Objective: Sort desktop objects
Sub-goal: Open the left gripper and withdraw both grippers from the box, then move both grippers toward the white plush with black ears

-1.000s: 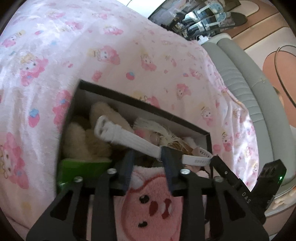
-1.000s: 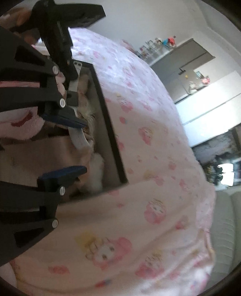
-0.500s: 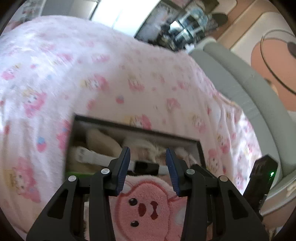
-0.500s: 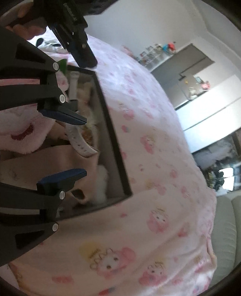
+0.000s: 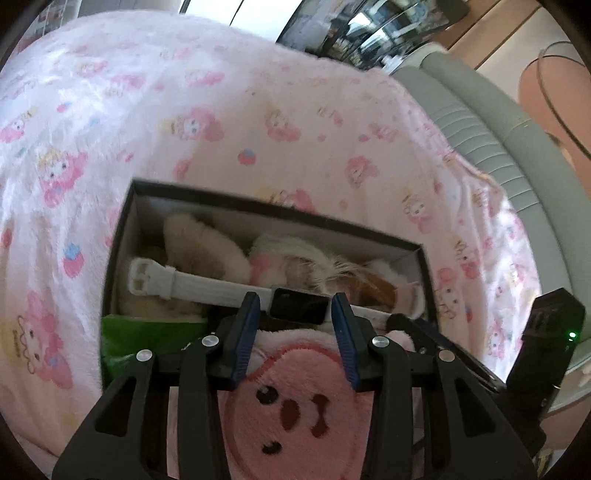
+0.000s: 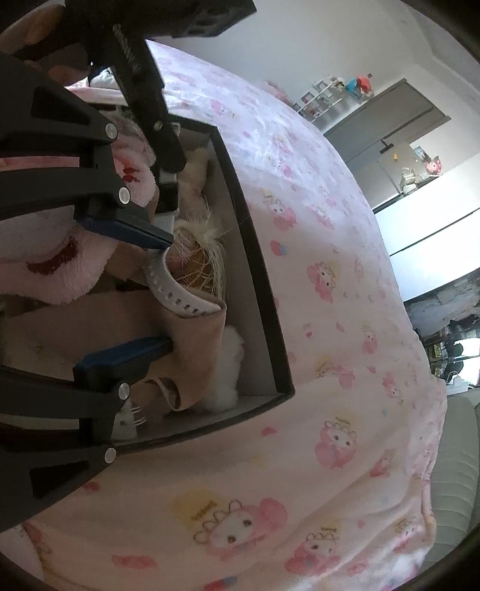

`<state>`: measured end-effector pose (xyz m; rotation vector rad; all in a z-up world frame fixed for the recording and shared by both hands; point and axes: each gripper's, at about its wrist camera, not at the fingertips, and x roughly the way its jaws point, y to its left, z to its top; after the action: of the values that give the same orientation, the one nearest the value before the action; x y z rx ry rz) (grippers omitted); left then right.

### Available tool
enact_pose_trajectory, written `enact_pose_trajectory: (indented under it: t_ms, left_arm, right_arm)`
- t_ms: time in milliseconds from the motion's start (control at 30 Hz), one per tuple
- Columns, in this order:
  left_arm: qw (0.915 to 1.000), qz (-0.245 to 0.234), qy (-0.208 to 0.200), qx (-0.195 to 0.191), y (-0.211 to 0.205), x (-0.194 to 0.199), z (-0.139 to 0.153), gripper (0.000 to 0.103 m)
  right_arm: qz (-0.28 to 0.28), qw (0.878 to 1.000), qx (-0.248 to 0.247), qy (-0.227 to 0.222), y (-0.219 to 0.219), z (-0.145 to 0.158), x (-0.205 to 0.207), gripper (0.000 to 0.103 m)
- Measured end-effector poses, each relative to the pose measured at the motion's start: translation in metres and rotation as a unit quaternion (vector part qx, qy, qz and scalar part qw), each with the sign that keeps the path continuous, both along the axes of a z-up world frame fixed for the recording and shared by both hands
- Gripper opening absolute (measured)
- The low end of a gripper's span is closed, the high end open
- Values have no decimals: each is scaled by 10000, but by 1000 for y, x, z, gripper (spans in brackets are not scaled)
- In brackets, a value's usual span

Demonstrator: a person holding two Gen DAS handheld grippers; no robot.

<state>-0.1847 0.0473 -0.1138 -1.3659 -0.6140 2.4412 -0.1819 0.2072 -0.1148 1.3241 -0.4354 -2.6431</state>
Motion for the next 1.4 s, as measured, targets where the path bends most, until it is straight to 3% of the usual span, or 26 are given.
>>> enact_pose_trajectory:
  t_ms: [233,467,1100,1333,1400]
  left_arm:
    - [9990,132,429,35,-4,34,39,44]
    - [9965,-15,742,-381,-2,73,70,48]
    - [9939,59,786,-769,-20,125,75,48]
    - [9942,137,755,-754,-30,134,74,48]
    - [9959,70,694,-580,-37,136,72,48]
  right_arm:
    - [-312,9994,-114,96,-3,37,31,53]
    - [-378,9988,216,242,-22,61,61,54]
    - [-107,9991,304,292,-61,78,97,56]
    - [-1,9986,394,351,-73,81,102,56]
    - [36,9987,398,319,-78,79,102,56]
